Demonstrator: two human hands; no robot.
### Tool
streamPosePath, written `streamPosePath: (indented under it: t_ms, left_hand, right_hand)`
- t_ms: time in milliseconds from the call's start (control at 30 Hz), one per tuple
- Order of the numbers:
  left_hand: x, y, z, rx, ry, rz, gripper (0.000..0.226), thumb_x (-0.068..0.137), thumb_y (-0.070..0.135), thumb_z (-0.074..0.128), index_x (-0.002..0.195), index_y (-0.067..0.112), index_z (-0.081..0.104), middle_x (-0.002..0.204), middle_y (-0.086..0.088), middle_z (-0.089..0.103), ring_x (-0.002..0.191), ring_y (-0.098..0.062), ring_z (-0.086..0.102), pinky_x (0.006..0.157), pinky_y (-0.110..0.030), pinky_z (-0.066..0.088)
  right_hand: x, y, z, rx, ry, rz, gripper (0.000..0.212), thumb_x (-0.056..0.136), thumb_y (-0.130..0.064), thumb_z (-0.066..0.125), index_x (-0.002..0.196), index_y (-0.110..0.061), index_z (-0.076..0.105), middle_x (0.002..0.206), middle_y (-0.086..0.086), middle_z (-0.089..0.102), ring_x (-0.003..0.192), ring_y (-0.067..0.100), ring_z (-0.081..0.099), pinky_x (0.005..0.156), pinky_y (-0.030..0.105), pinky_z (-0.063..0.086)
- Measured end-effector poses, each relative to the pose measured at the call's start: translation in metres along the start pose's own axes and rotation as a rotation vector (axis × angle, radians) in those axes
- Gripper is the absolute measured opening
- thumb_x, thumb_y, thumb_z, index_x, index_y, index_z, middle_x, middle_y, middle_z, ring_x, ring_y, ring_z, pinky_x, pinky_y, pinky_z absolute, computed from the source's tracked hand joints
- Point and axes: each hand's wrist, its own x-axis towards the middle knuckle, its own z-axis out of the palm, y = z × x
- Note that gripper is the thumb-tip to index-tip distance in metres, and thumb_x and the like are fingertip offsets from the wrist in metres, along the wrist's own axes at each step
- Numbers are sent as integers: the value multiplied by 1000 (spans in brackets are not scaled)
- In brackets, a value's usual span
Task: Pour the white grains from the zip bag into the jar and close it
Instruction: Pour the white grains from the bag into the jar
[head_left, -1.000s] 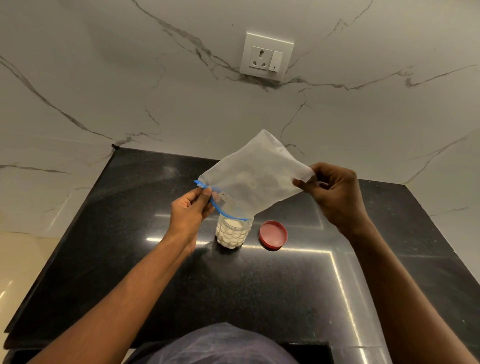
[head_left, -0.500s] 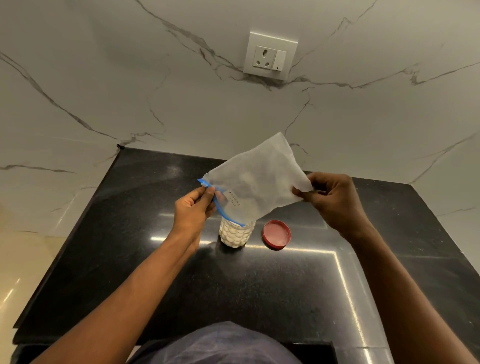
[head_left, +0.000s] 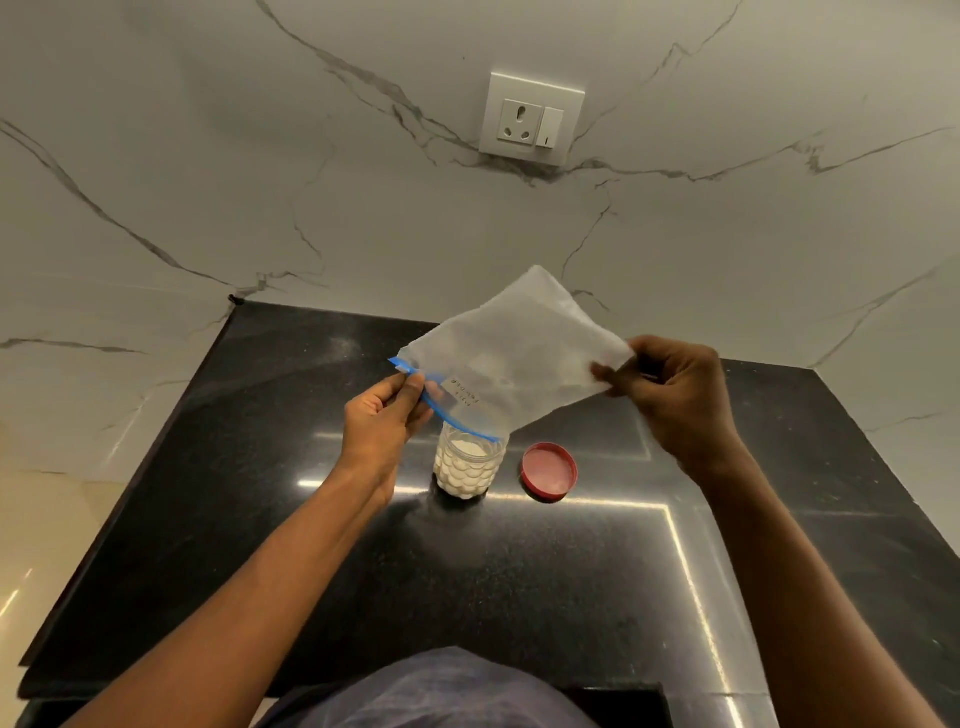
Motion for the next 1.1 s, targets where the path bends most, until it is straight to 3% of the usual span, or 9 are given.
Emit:
streamPosePath:
  t_ms: [167,267,400,533,667,800,900,1000,1100]
  left_hand:
    - [-1,1,0,-3,15,1,14,101,16,67,110,17,78,105,-5,83,106,-23,78,78,-24,63]
    - [-1,14,10,-2,14,69,14,101,19,68,108,15,79,105,-7,82,109,-25,76,88,-29,63]
    - [2,53,35,106,3,238,18,100,27,70,108,13,79,110,-7,81,109,-25,76,100,-40,59]
    - [4,99,64,242,-58,404,18,98,34,72,94,17,79,91,3,82,83,-14,79,74,-27,64]
    - [3,130,87,401,-139,538,21,90,36,81,84,17,81,77,0,81,71,-16,79,70,-38,67]
    - [3,143,96,684,-308,611,24,89,36,83,88,12,81,76,-3,81,70,-23,78,65,-34,65]
    - [0,142,102,848,-398,672,25,88,38,84,84,13,80,72,-1,79,67,-22,76,63,-30,62]
    - [-2,139,106,915,-476,667,24,86,37,85,83,14,80,71,2,78,64,-11,75,60,-22,61]
    - [-2,136,106,893,-505,605,24,85,36,86,86,12,81,76,-1,79,69,-13,78,65,-31,66]
  right_hand:
    - [0,1,0,-88,-83,23,16,87,-8,81,91,-23,78,88,2,79,83,22,76,77,45,65]
    - [-3,3,-8,85,92,69,8,87,-12,82,94,-14,77,87,12,78,85,35,76,76,47,66]
    - [-15,6,-15,333,117,201,25,80,-25,84,101,-12,78,101,14,80,96,34,77,78,38,66]
    - [-36,15,3,566,48,390,31,71,-22,86,101,-17,81,108,13,80,101,31,75,79,35,65]
    - [-56,23,25,536,-108,508,60,70,-11,91,125,-14,68,117,10,78,114,35,72,90,44,62]
    - [-62,21,22,543,-100,468,94,62,-21,97,144,-26,52,132,3,72,122,27,69,99,46,58]
    - [-60,14,17,587,45,398,89,66,-35,91,145,-28,50,133,-1,69,124,24,67,98,46,59]
    - [-51,3,11,420,224,319,84,70,-51,84,144,-26,51,138,5,63,122,25,67,97,44,60]
    - [-37,-7,-1,293,293,220,83,66,-53,87,141,-37,54,143,0,60,126,18,64,94,33,60]
